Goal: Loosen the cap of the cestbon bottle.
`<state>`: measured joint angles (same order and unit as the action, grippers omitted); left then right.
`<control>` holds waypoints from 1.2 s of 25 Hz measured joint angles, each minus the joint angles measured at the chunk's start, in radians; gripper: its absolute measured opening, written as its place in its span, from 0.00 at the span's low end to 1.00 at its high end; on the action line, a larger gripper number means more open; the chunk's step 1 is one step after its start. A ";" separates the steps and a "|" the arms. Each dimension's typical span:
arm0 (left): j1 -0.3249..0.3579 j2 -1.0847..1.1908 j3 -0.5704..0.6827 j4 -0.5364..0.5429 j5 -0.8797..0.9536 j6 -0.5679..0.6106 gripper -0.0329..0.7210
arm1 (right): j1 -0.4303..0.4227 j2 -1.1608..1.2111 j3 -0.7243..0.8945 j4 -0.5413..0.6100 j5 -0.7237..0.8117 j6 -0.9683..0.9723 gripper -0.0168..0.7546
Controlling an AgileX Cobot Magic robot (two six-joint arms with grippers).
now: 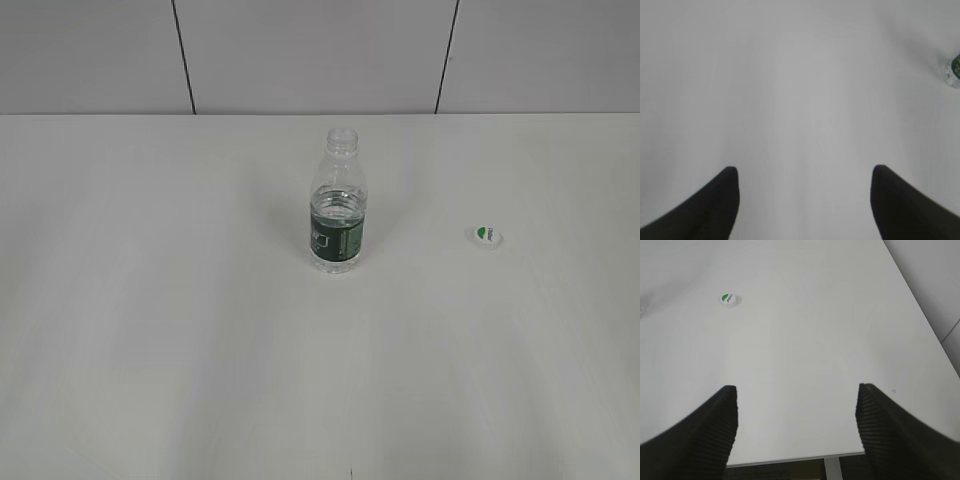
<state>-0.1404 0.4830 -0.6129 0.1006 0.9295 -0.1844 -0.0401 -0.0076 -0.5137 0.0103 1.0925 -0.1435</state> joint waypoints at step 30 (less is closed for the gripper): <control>0.000 -0.489 0.085 -0.057 0.147 0.090 0.70 | 0.000 0.000 0.000 0.000 -0.001 0.000 0.75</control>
<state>-0.1404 -0.0058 -0.5279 0.0433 1.0766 -0.0946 -0.0401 -0.0076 -0.5137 0.0103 1.0918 -0.1435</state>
